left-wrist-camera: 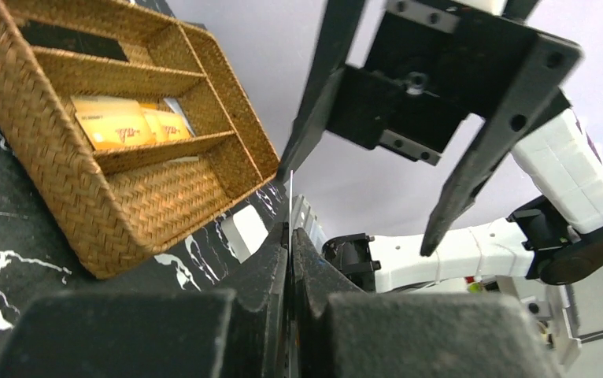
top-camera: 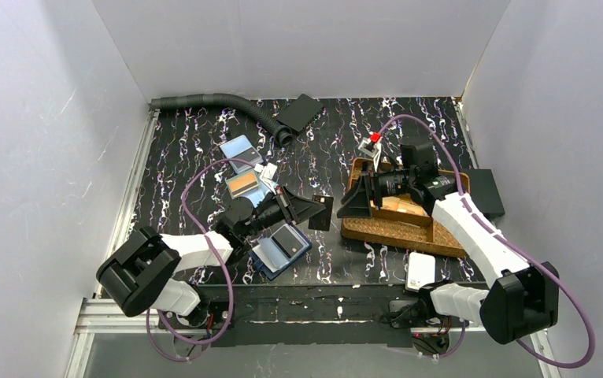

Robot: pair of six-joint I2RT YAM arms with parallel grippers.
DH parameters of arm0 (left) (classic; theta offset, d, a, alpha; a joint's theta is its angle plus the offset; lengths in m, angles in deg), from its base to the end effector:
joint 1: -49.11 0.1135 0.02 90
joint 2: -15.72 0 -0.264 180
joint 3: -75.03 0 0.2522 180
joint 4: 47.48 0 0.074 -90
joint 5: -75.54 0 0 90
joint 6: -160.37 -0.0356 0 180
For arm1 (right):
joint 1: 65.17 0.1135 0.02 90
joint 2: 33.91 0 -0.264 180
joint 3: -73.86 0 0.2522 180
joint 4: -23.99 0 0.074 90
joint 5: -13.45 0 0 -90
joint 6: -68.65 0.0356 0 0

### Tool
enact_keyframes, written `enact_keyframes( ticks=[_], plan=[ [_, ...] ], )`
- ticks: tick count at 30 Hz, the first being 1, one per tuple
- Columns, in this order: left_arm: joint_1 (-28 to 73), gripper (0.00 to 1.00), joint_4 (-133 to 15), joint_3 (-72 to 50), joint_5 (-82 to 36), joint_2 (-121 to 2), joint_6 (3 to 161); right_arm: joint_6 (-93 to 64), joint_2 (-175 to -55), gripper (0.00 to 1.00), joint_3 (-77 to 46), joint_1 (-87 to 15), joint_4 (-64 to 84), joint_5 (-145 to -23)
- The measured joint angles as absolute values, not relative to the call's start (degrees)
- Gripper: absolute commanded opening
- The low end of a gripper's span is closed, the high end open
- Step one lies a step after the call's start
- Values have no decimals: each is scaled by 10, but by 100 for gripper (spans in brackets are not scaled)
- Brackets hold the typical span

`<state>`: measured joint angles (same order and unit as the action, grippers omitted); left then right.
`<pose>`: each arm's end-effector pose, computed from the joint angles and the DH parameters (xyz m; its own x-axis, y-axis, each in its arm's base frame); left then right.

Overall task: Take the credit cards out of the card holder
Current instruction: Place the credit card in the storage box.

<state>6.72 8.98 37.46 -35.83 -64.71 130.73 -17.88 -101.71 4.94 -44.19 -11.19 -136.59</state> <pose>0.1871 -0.1883 0.2275 -0.6871 -0.4687 -0.5552 0.5908 0.0843 -0.8024 0.2209 0.1177 0.3115 -0.5734 -0.1875 -0.7976 -0.8158 0.2211 0.5345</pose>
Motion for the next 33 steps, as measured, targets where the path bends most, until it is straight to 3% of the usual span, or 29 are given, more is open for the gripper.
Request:
enact_keyframes(
  ticks=[8, 16, 27, 30, 33],
  plan=[
    [27, 0, 85, 370, -298, -632, 1247, 0, -1012, 88, 146, -442, 73, -1414],
    [0, 0, 93, 353, -237, -630, 1238, 115, -1000, 62, 187, -442, 213, -1429],
    [-21, 0, 130, 353, -193, -627, 1248, 218, -1001, 50, 216, -442, 325, -1433],
    [-27, 0, 144, 353, -189, -634, 1253, 239, -1007, 39, 216, -442, 347, -1435],
    [-33, 0, 154, 353, -184, -641, 1256, 257, -1013, 22, 216, -442, 364, -1436]
  ],
)
